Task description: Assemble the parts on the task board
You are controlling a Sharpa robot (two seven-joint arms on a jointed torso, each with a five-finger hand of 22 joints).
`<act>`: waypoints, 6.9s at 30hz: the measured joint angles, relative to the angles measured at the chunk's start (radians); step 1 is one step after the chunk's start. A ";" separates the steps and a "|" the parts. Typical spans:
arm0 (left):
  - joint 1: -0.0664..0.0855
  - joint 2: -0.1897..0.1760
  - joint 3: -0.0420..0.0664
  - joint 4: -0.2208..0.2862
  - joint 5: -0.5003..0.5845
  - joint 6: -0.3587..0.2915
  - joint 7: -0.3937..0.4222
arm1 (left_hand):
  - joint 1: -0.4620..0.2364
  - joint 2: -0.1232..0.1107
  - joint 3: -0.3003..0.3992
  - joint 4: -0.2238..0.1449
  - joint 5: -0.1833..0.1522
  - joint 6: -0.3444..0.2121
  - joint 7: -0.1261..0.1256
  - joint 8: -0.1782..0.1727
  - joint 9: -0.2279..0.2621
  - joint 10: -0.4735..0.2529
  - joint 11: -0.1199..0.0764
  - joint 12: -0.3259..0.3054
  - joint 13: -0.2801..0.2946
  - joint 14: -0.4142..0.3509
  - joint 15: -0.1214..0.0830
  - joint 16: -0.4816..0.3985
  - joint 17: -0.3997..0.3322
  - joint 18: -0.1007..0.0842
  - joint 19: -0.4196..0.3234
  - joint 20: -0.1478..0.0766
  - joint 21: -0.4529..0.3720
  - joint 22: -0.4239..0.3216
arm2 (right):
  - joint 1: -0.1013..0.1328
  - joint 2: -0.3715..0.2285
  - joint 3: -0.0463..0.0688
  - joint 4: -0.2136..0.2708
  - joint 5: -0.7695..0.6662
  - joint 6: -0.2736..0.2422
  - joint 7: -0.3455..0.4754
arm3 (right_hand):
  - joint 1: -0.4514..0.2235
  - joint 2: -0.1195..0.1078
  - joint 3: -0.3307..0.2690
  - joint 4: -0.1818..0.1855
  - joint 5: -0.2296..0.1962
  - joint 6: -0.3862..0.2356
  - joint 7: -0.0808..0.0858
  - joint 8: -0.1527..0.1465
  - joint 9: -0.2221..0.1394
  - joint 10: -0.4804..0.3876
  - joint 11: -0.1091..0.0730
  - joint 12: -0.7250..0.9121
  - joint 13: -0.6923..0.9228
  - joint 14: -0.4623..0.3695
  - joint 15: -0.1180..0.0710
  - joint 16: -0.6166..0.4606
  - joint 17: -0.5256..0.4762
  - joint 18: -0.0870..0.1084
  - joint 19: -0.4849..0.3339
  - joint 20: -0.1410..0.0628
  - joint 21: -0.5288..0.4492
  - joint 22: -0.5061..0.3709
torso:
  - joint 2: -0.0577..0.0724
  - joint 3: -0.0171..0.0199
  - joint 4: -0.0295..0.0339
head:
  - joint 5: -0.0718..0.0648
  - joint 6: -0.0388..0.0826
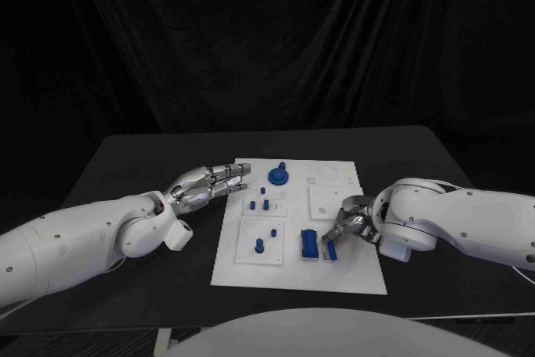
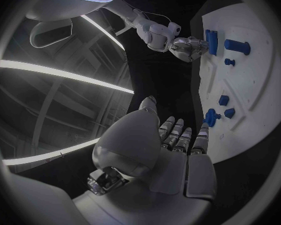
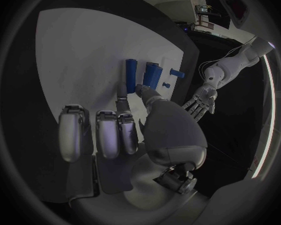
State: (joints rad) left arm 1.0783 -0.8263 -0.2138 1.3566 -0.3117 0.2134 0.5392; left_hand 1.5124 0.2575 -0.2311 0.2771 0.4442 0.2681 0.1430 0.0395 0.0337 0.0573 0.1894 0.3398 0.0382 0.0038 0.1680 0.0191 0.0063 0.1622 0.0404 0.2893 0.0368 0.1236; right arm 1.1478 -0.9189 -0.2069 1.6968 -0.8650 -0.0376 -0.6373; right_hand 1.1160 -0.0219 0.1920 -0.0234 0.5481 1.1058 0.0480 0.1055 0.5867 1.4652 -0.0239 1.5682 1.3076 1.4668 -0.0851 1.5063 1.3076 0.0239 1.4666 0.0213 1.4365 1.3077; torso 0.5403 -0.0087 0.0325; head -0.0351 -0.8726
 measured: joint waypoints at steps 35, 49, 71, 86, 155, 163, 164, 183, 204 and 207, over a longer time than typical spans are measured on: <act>-0.006 0.003 0.000 -0.007 0.000 0.012 -0.017 | 0.018 0.000 0.010 -0.010 0.011 0.000 0.000 0.000 0.000 0.004 0.004 0.000 0.000 0.004 0.004 0.000 0.000 0.000 0.000 0.000 0.000 0.000 | -0.006 -0.010 -0.001 0.007 -0.003 -0.025 0.000 | -0.085 0.006 -0.019 0.055 -0.208 -0.014 0.000 -0.003 -0.016 0.000 -0.001 0.000 0.000 0.000 0.000 -0.008 0.000 0.000 0.000 0.000 -0.013 0.000 | 0.001 0.0004 0.0000 | -0.002 0.000; -0.010 0.003 0.000 -0.008 0.000 0.017 -0.026 | 0.022 -0.004 0.013 -0.013 0.016 0.000 0.000 0.000 0.000 0.003 0.004 0.000 0.000 0.004 0.004 0.000 0.000 0.000 0.000 0.000 0.000 0.000 | -0.006 -0.021 -0.001 0.015 -0.002 -0.034 0.001 | -0.132 -0.005 -0.086 0.116 -0.392 -0.014 0.000 0.004 -0.017 0.000 -0.001 0.000 0.000 0.000 0.000 -0.008 0.000 0.000 0.000 0.000 -0.013 0.000 | 0.001 0.0004 -0.0003 | 0.000 0.000; -0.011 -0.001 0.000 -0.006 0.000 0.018 -0.024 | 0.031 -0.006 0.022 -0.022 0.032 0.000 0.000 0.000 0.001 0.012 0.005 0.009 0.002 0.007 0.007 0.012 0.002 0.000 0.004 0.004 0.004 0.007 | -0.002 -0.159 0.000 0.138 -0.013 -0.171 0.114 | 0.008 0.024 -0.163 0.125 -0.132 -0.057 0.009 0.008 -0.018 0.000 -0.001 0.000 0.000 0.000 0.000 0.013 0.000 0.000 0.000 0.000 0.034 0.000 | 0.000 0.0004 0.0000 | 0.008 0.000; -0.012 -0.008 0.000 -0.001 0.000 0.011 0.002 | 0.039 -0.014 0.032 -0.032 0.050 0.024 0.002 0.005 0.003 0.035 0.007 0.039 0.006 0.011 0.011 0.020 0.005 -0.016 0.011 0.004 0.012 0.022 | -0.075 -0.228 -0.001 0.192 -0.403 -0.403 0.465 | 0.214 0.009 -0.176 0.029 -0.238 -0.024 -0.011 0.154 0.017 0.001 -0.007 0.000 0.000 0.000 -0.005 0.041 0.000 0.000 -0.002 0.005 0.112 0.000 | 0.000 0.0004 0.0009 | 0.002 0.000; -0.024 -0.009 0.000 -0.003 0.000 0.007 0.012 | 0.047 -0.014 0.039 -0.039 0.054 0.032 0.000 0.009 0.004 0.046 0.011 0.047 0.007 0.014 0.014 0.026 0.006 -0.016 0.014 0.007 0.012 0.022 | -0.165 -0.148 -0.001 0.111 -0.735 -0.338 0.468 | 0.298 -0.078 -0.287 0.309 -0.449 -0.221 -0.050 0.652 0.433 0.002 -0.039 0.000 0.000 0.000 -0.029 0.043 0.000 0.000 -0.002 -0.020 0.108 0.000 | 0.000 0.0002 0.0003 | 0.000 0.000; -0.026 -0.009 0.000 -0.003 0.000 0.008 0.012 | 0.047 -0.014 0.039 -0.039 0.054 0.032 0.000 0.009 0.004 0.046 0.011 0.047 0.007 0.014 0.014 0.026 0.005 -0.016 0.014 0.007 0.012 0.022 | -0.167 -0.142 -0.002 0.106 -0.741 -0.338 0.454 | 0.315 -0.071 -0.284 0.306 -0.449 -0.225 -0.046 0.653 0.436 0.002 -0.039 0.000 0.000 0.000 -0.029 0.043 0.000 0.000 -0.002 -0.020 0.108 0.000 | 0.000 0.0002 0.0004 | 0.000 0.000; -0.027 -0.009 0.000 -0.003 0.000 0.008 0.012 | 0.047 -0.014 0.039 -0.039 0.054 0.032 0.000 0.009 0.004 0.046 0.011 0.047 0.007 0.014 0.014 0.026 0.005 -0.016 0.014 0.007 0.012 0.022 | -0.167 -0.141 -0.002 0.105 -0.742 -0.338 0.452 | 0.316 -0.070 -0.281 0.303 -0.449 -0.225 -0.046 0.653 0.436 0.002 -0.039 0.000 0.000 0.000 -0.029 0.043 0.000 0.000 -0.002 -0.020 0.108 0.000 | 0.000 0.0002 0.0005 | 0.001 0.000; -0.029 -0.009 0.000 -0.003 0.000 0.008 0.012 | 0.047 -0.014 0.039 -0.039 0.054 0.032 0.000 0.009 0.003 0.046 0.011 0.047 0.007 0.014 0.014 0.026 0.005 -0.016 0.014 0.007 0.012 0.022 | -0.172 -0.133 -0.003 0.096 -0.746 -0.340 0.429 | 0.353 -0.033 -0.271 0.292 -0.472 -0.229 -0.050 0.664 0.440 0.002 -0.039 0.000 0.000 0.000 -0.029 0.043 0.000 0.000 -0.002 -0.020 0.108 0.000 | 0.000 0.0003 0.0005 | 0.001 0.000; -0.029 -0.009 0.000 -0.003 0.000 0.008 0.012 | 0.047 -0.014 0.039 -0.039 0.054 0.032 0.000 0.009 0.003 0.046 0.011 0.047 0.006 0.014 0.014 0.026 0.005 -0.016 0.014 0.007 0.012 0.022 | -0.173 -0.122 -0.001 0.079 -0.748 -0.330 0.405 | 0.241 -0.145 -0.391 0.321 -0.496 -0.237 -0.052 0.696 0.466 0.002 -0.039 0.000 0.000 0.000 -0.029 0.047 0.000 0.000 0.002 -0.023 0.098 0.000 | 0.000 0.0002 0.0001 | 0.003 0.000; -0.029 -0.008 0.000 -0.003 0.000 0.008 0.012 | 0.047 -0.014 0.039 -0.039 0.054 0.032 0.000 0.009 0.004 0.046 0.011 0.047 0.006 0.014 0.014 0.026 0.005 -0.016 0.014 0.007 0.012 0.020 | -0.173 -0.127 -0.001 0.083 -0.749 -0.332 0.408 | 0.227 -0.158 -0.397 0.323 -0.496 -0.237 -0.052 0.696 0.467 0.000 -0.044 0.000 0.000 -0.003 -0.032 0.047 0.000 0.000 -0.001 -0.026 0.097 0.000 | 0.000 0.0002 0.0002 | 0.002 0.000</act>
State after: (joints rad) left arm 1.0491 -0.8348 -0.2137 1.3539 -0.3117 0.2215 0.5510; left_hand 1.5593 0.2439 -0.1926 0.2385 0.4985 0.3002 0.1430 0.0482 0.0376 0.1036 0.2000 0.3864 0.0446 0.0182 0.1822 0.0455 0.0116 0.1465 0.0547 0.2964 0.0485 0.1440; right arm 0.9748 -1.0459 -0.2083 1.7794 -1.6137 -0.3692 -0.2295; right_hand 1.3434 -0.1801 -0.2054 0.2992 0.0525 0.8683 -0.0037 0.8015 1.0536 1.4654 -0.0684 1.5682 1.3074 1.4639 -0.1171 1.5537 1.3073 0.0240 1.4661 -0.0042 1.5331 1.3075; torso 0.5407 -0.0085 0.0327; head -0.0329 -0.8726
